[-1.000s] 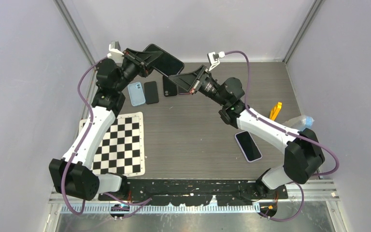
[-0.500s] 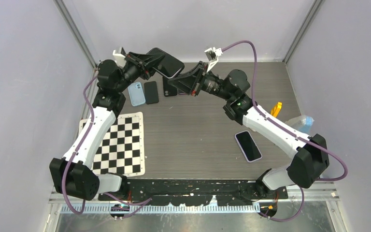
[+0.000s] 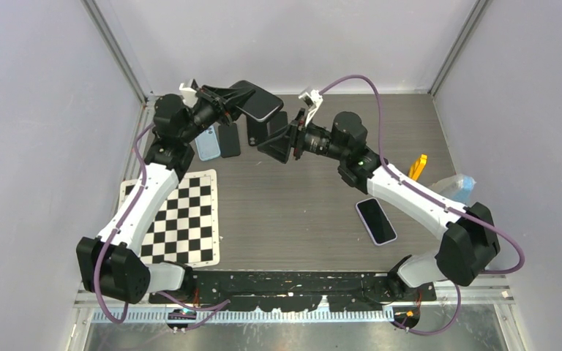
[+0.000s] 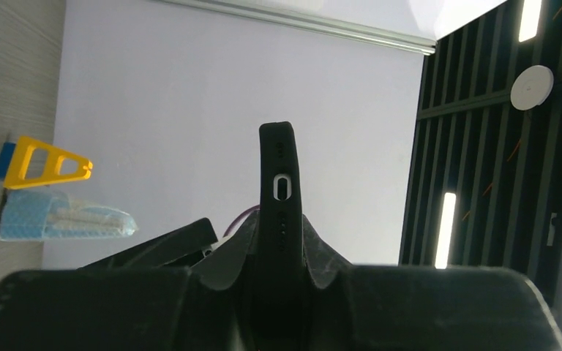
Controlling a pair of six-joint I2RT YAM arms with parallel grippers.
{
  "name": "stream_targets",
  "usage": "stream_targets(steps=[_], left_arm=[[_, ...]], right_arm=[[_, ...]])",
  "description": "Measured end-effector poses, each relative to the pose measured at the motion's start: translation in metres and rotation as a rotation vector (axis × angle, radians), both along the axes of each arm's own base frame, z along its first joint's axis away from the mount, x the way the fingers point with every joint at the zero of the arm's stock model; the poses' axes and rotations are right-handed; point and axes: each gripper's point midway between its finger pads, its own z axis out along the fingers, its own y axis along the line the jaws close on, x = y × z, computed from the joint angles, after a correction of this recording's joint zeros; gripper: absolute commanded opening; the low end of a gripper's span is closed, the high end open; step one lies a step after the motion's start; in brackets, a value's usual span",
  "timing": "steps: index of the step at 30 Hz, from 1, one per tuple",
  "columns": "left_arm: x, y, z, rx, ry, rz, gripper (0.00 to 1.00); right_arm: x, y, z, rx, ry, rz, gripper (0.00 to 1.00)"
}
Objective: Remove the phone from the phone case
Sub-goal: Remove the phone case from the phone.
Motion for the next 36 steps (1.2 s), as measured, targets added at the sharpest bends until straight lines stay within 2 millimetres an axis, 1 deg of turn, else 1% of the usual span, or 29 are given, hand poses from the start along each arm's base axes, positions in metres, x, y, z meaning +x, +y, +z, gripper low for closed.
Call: stream_targets(steps=[2,6,8,9,10,11,12,13,16,18,19,20,22,23,25,26,28,30,33,35,36], left_arm=[[0.002,0.002,-0.005,0.018,-0.006,0.013,0.00],[0.008,0.009,-0.013,0.074,-0.043,0.046,0.00],[0.007,0.010,-0.014,0.133,-0.105,0.049,0.00],[0.005,0.008,-0.012,0.180,-0.160,0.033,0.00],[0.004,0.006,-0.008,0.212,-0.207,0.021,0.00],[0.001,0.003,0.000,0.255,-0.278,-0.001,0.00],[-0.003,0.001,0.008,0.293,-0.351,-0.020,0.00],[-0.011,-0.002,0.020,0.346,-0.454,-0.049,0.00],[-0.032,-0.006,0.040,0.453,-0.654,-0.102,0.00],[-0.051,-0.009,0.047,0.523,-0.789,-0.154,0.00],[-0.058,-0.009,0.047,0.539,-0.827,-0.176,0.00],[-0.067,-0.010,0.046,0.558,-0.875,-0.209,0.00],[-0.080,-0.012,0.043,0.575,-0.948,-0.265,0.00],[-0.084,-0.013,0.041,0.580,-0.968,-0.281,0.00],[-0.093,-0.013,0.034,0.589,-1.003,-0.317,0.00],[-0.097,-0.013,0.032,0.593,-1.019,-0.333,0.00],[-0.100,-0.014,0.030,0.596,-1.038,-0.352,0.00],[-0.102,-0.014,0.028,0.600,-1.055,-0.365,0.00],[-0.105,-0.014,0.026,0.605,-1.066,-0.380,0.00],[-0.104,-0.014,0.024,0.607,-1.066,-0.382,0.00],[-0.104,-0.014,0.024,0.608,-1.067,-0.381,0.00]], right_arm=[[-0.002,-0.007,-0.005,-0.002,0.018,-0.018,0.82],[-0.010,-0.026,-0.003,0.003,0.029,-0.047,0.85],[-0.016,-0.036,0.007,0.018,0.030,-0.045,0.85],[-0.019,-0.040,0.013,0.032,0.030,-0.033,0.85],[-0.023,-0.043,0.018,0.042,0.032,-0.021,0.85],[-0.030,-0.046,0.026,0.057,0.041,0.013,0.85],[-0.030,-0.048,0.029,0.061,0.041,0.013,0.85],[-0.033,-0.050,0.036,0.069,0.047,0.037,0.86],[-0.040,-0.052,0.049,0.073,0.052,0.082,0.85],[-0.046,-0.052,0.057,0.068,0.049,0.112,0.81],[-0.048,-0.053,0.059,0.062,0.048,0.121,0.76],[-0.050,-0.053,0.060,0.053,0.045,0.131,0.74],[-0.052,-0.052,0.061,0.039,0.043,0.152,0.68],[-0.053,-0.050,0.060,0.033,0.042,0.168,0.64],[-0.054,-0.046,0.056,0.022,0.051,0.200,0.59],[-0.054,-0.044,0.053,0.017,0.057,0.212,0.57],[-0.053,-0.038,0.047,0.005,0.075,0.238,0.50],[-0.052,-0.033,0.042,-0.005,0.087,0.260,0.48],[-0.056,-0.028,0.036,-0.021,0.102,0.305,0.48],[-0.058,-0.028,0.035,-0.027,0.093,0.325,0.54],[-0.061,-0.028,0.036,-0.031,0.090,0.341,0.59]])
